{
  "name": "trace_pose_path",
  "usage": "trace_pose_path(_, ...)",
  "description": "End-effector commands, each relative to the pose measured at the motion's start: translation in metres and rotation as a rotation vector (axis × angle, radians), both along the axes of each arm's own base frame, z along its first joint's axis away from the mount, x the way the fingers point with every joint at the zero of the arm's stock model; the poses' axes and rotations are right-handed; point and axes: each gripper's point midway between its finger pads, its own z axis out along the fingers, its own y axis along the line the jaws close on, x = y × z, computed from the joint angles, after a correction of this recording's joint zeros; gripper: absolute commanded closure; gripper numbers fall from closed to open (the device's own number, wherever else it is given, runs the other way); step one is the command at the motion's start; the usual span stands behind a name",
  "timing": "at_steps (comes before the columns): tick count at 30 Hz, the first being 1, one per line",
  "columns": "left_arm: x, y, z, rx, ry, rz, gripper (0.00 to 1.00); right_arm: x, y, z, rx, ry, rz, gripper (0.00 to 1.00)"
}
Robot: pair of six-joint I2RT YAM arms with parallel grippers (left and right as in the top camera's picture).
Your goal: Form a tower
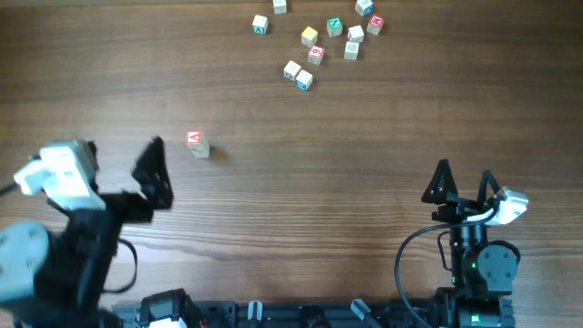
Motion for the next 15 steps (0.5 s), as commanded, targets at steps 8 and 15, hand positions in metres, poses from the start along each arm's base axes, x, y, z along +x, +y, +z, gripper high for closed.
trace_pose_path(8, 0.012, -0.011, -0.097, -0.017, -0.303, -0.023, 0.00, 0.000, -0.001, 0.001, -0.001, -0.006, -0.002, 0.00)
trace_pose_path(15, 0.031, 0.005, -0.200, -0.032, -0.242, 0.069, 0.00, 0.000, -0.001, 0.001, -0.001, -0.006, -0.002, 0.00)
